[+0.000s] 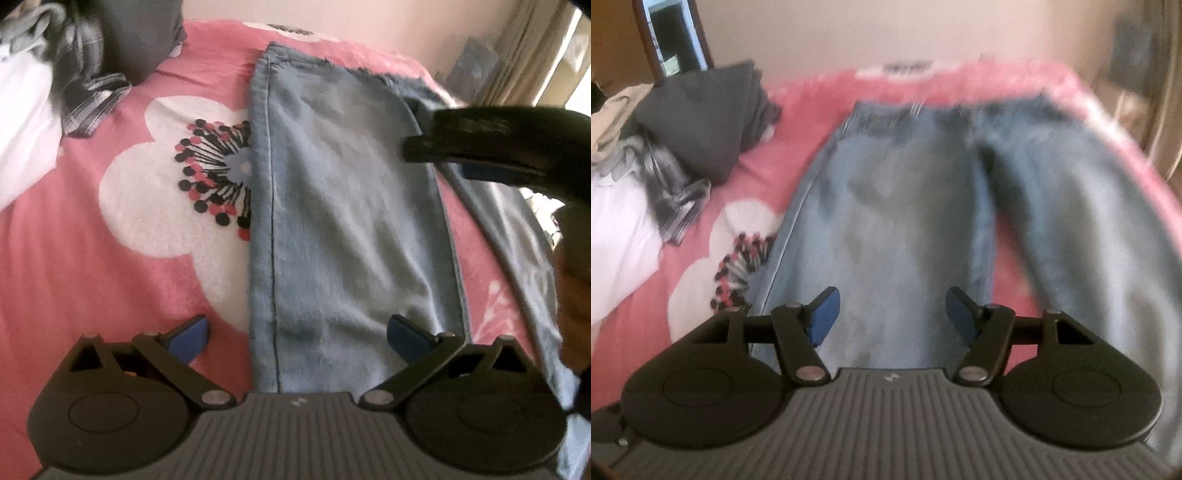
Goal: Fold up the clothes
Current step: 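Move both open grippers toward the jeans waistband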
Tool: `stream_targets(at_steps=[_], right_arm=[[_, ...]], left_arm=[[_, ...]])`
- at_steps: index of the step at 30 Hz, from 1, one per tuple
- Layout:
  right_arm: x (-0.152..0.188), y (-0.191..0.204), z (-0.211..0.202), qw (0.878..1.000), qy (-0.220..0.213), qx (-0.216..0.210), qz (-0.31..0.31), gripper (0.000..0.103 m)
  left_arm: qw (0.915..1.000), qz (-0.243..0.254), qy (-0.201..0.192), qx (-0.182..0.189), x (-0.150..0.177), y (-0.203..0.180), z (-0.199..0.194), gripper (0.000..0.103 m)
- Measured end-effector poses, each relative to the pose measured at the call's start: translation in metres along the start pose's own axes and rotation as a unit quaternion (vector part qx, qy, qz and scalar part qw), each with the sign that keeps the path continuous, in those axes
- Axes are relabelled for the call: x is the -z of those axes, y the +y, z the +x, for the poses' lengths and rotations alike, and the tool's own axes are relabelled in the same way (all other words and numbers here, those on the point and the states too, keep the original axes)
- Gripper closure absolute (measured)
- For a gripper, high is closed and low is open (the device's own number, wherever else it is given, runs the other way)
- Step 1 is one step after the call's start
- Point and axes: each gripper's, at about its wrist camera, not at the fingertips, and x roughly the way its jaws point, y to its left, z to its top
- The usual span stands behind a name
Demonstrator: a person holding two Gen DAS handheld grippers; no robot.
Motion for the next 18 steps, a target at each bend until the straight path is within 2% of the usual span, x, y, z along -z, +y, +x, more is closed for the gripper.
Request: stream_targets(at_steps=[2, 10, 14, 18], right_arm=[[0.000, 0.004, -0.017, 0.999, -0.016, 0.027, -0.004, 0.039], [0.011, 0.042, -0.083, 0.996, -0.015, 0.092, -0.003, 0.039], [0.002, 0.075, -0.108, 0.991, -0.004, 0.105, -0.079, 0.039], [-0.016, 0.086, -0.131, 0.991, -0.052, 0.087, -0.084, 0.039]], left_arm=[[0.9998, -0.013, -0.009, 0.011, 0.001, 0.005, -0.002, 0.000], [0.9972, -0.052, -0.025, 0.049, -0.001, 0.020, -0.006, 0.001], [0.9961, -0.061, -0.025, 0.059, -0.009, 0.026, -0.006, 0.002], [0.9949, -0.070, -0.025, 0.068, -0.016, 0.032, -0.007, 0.002]])
